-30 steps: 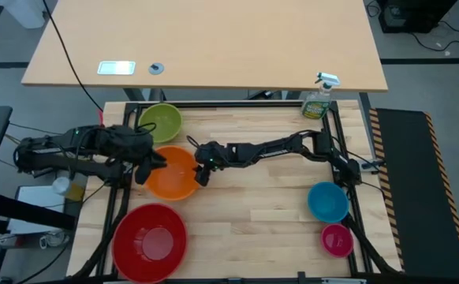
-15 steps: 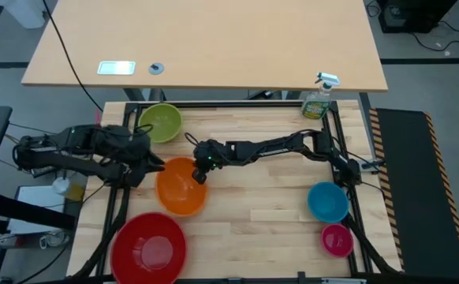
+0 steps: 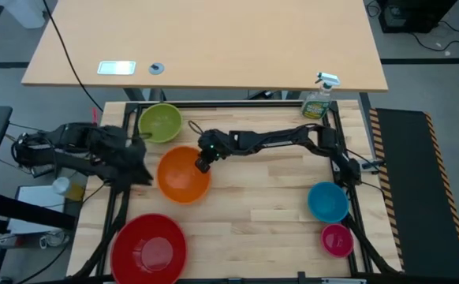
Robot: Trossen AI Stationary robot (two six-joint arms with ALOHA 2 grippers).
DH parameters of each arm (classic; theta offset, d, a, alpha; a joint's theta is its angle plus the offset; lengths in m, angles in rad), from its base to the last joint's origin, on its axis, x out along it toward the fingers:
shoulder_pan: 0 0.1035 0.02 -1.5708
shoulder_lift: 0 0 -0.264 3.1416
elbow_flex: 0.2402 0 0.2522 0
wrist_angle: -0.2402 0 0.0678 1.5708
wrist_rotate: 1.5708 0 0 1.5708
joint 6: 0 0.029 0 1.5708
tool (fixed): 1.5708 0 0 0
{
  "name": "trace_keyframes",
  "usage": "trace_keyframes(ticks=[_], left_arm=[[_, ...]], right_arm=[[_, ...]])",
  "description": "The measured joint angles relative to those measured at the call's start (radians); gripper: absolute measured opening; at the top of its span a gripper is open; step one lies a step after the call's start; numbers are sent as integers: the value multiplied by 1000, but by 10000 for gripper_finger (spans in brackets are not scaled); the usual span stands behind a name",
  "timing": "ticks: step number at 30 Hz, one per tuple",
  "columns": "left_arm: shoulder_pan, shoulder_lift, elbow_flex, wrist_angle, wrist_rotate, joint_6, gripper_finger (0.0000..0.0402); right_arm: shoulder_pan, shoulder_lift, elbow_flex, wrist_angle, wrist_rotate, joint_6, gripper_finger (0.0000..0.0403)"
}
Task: Nest bowls inside each other
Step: Stack the orange bowl into the red bowl
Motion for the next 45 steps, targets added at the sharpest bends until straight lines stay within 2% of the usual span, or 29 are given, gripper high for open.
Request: trace_keyframes(ticks=[2, 6, 11, 16, 19, 24, 32, 36, 40, 45], left_arm=[[-46, 12, -1, -36, 41, -41, 116], [-153, 31, -5, -47, 39, -67, 116], [-265, 81, -37, -44, -35, -103, 116], [-362, 157, -97, -30, -83, -227, 116], [-423, 223, -120, -33, -112, -300, 117], [-512, 321, -120, -31, -215, -371, 129], [-555, 497, -120, -33, -254, -354, 178], [-554, 557, -120, -37, -256, -341, 186], [-554, 592, -120, -37, -256, -341, 173], [-552, 618, -120, -39, -255, -375, 120]], right_arm=[[-8, -29, 0, -8, 0, -43, 28], [-21, -75, 0, -40, -21, -91, 28], [-29, -102, 0, -141, -62, -115, 28], [-28, -127, 0, -252, -105, -118, 28], [-24, -146, 0, -277, -107, -144, 28], [-19, -160, 0, -282, -123, -195, 28], [-19, -162, 0, -293, -170, -243, 28], [-19, -167, 0, -306, -180, -266, 28], [-19, -168, 0, -318, -191, -292, 28], [-19, -168, 0, -342, -218, -309, 28]])
